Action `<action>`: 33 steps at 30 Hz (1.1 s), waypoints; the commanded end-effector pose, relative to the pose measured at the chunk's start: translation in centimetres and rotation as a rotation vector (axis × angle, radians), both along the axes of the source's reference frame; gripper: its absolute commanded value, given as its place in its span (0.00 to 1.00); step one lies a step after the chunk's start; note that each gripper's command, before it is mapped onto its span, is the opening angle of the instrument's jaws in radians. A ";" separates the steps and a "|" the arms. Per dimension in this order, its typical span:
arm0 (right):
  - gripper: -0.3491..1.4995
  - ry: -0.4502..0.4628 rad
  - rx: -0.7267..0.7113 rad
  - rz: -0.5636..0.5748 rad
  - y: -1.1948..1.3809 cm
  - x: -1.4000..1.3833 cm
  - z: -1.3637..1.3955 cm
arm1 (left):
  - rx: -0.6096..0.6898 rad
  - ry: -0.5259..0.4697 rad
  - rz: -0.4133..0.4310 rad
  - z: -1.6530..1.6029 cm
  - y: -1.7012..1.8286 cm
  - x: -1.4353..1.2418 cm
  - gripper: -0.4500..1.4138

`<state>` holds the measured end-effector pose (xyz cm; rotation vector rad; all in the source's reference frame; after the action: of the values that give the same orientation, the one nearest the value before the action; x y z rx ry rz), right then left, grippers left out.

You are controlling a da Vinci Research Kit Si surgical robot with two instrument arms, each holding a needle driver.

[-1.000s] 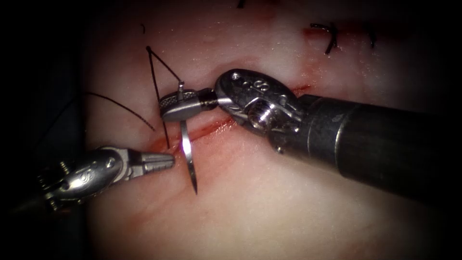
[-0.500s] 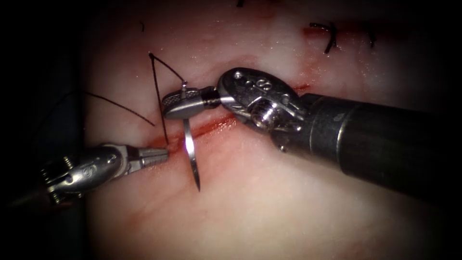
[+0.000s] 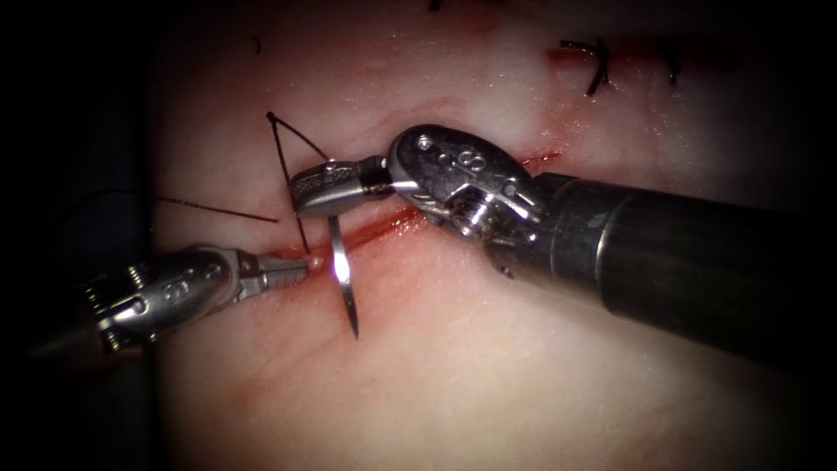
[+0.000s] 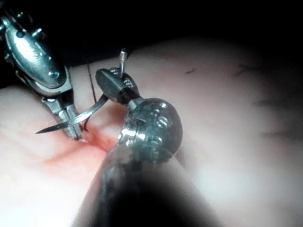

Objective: Wound Closure
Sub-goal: Insert the left grasper into the wound, then throw the needle through the bottom of the wound with the right needle driver.

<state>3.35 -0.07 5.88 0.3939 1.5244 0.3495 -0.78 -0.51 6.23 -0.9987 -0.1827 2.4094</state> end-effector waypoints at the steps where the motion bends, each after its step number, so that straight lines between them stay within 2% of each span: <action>1: 0.00 -0.002 -0.032 0.006 0.06 0.10 0.08 | 0.002 0.015 0.005 0.05 0.03 -0.06 0.06; 4: 0.00 -0.003 -0.066 0.006 0.05 0.14 0.13 | 0.034 0.038 0.034 0.05 0.02 -0.07 0.11; 5: 0.00 -0.004 -0.087 0.005 0.05 0.16 0.16 | 0.057 0.050 0.055 0.05 0.01 -0.08 0.17; 6: 0.00 -0.005 -0.114 0.005 0.06 0.19 0.21 | 0.091 0.061 0.083 0.05 0.00 -0.11 0.29; 7: 0.00 -0.006 -0.134 0.007 0.07 0.20 0.23 | 0.109 0.060 0.101 0.04 -0.01 -0.12 0.32; 12: 0.00 -0.012 -0.219 0.014 0.12 0.26 0.30 | 0.137 0.033 0.142 0.03 -0.04 -0.22 0.40; 16: 0.00 -0.024 -0.334 -0.001 0.11 0.36 0.31 | 0.168 0.012 0.178 -0.03 -0.11 -0.33 0.52; 22: 0.00 -0.026 -0.432 -0.015 0.06 0.39 0.32 | 0.198 -0.016 0.189 -0.08 -0.11 -0.32 0.54; 23: 0.00 -0.020 -0.491 -0.044 0.02 0.39 0.31 | 0.195 -0.011 0.184 -0.10 -0.10 -0.26 0.54; 28: 0.00 -0.044 -0.595 -0.082 -0.16 0.36 0.30 | 0.196 -0.011 0.165 -0.12 -0.09 -0.15 0.53; 33: 0.00 -0.065 -0.642 -0.088 -0.20 0.38 0.33 | 0.194 -0.016 0.163 -0.13 -0.10 -0.16 0.52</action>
<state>3.65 -0.33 6.18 -0.0596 1.4591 -0.1974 -0.88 -0.64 6.05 -0.9428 -0.5133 2.4707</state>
